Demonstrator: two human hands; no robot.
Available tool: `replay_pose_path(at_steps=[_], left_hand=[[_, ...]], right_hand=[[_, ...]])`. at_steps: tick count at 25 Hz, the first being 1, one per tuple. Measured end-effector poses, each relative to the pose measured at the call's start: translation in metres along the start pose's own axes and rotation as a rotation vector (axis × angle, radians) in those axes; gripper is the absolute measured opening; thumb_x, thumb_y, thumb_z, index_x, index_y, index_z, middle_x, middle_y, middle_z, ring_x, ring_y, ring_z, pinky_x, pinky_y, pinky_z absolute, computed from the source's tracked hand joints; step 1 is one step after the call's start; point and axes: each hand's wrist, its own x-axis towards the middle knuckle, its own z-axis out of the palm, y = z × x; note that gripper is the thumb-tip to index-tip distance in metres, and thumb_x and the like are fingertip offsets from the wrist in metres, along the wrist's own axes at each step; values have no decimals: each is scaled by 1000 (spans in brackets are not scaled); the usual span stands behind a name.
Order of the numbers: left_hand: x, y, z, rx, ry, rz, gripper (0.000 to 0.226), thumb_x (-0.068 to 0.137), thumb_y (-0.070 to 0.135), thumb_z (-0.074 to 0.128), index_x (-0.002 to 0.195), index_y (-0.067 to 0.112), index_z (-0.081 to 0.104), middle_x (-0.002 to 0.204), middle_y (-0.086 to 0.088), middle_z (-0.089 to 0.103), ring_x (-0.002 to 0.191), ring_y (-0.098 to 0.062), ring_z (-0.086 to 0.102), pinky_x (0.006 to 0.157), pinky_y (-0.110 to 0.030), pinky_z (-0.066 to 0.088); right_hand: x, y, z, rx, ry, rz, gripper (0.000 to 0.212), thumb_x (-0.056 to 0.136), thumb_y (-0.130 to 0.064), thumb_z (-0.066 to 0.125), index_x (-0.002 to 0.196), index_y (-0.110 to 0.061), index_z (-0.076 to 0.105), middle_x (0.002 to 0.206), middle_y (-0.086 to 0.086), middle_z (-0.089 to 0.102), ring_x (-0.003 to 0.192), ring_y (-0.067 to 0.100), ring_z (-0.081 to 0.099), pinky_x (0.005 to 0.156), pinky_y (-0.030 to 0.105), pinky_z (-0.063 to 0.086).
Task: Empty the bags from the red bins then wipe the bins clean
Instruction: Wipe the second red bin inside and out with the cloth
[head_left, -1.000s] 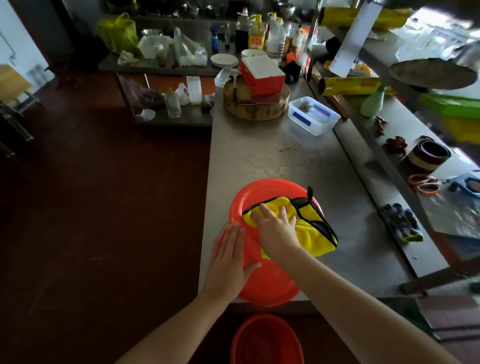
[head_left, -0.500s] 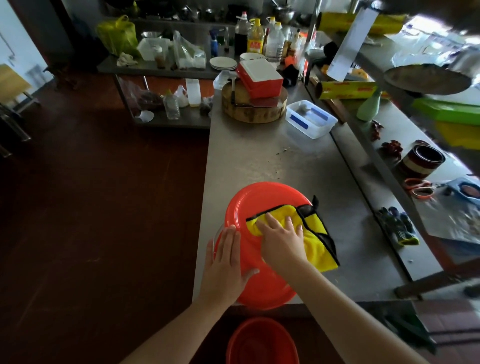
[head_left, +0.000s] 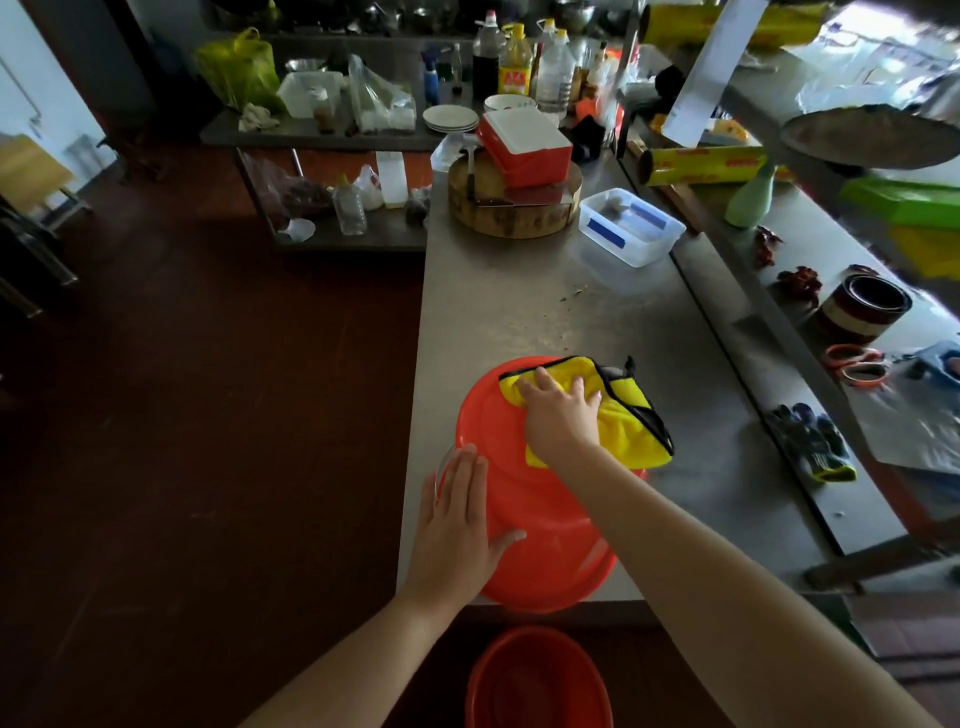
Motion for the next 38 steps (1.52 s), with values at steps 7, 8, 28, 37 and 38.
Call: replay_pose_path(at_steps=[7,8,28,37,38], left_hand=[[-2,2,0,34,-5,-22,101,91,80,25,159,6,12,167,-12,6,154,-26,7,120,-56,22],[-3,3,0,37,-4,-20,101,91,80,25,159,6,12,167,-12,6,154,-26,6,120,-56,22],[-1,6,5,50,5,-30,102,91,78,32,159,6,10,167,-13,5,154,-27,6,120,-57,19],[-2,7,10,13,69,3,101,91,75,42,157,2,18,166,-17,11,154,-30,8,122,-54,18],[-2,7,10,-3,82,8,101,91,74,43,157,2,18,165,-17,11,154,-30,7,122,-52,17]], right_hand=[[-43,10,7,50,0,-47,64,99,-14,45,156,-35,27,168,-6,14,151,46,11,118,68,14],[-63,14,9,58,-3,-51,64,98,-17,48,156,-35,27,168,-7,14,151,45,11,118,68,14],[-27,31,7,40,7,-5,60,99,-14,42,155,-33,29,167,-5,18,148,43,22,118,62,22],[-111,51,40,179,265,-49,45,91,-22,59,136,-24,55,130,3,63,115,30,60,103,52,45],[-111,49,40,213,262,-41,47,90,-18,61,136,-20,55,127,2,64,115,30,60,105,52,44]])
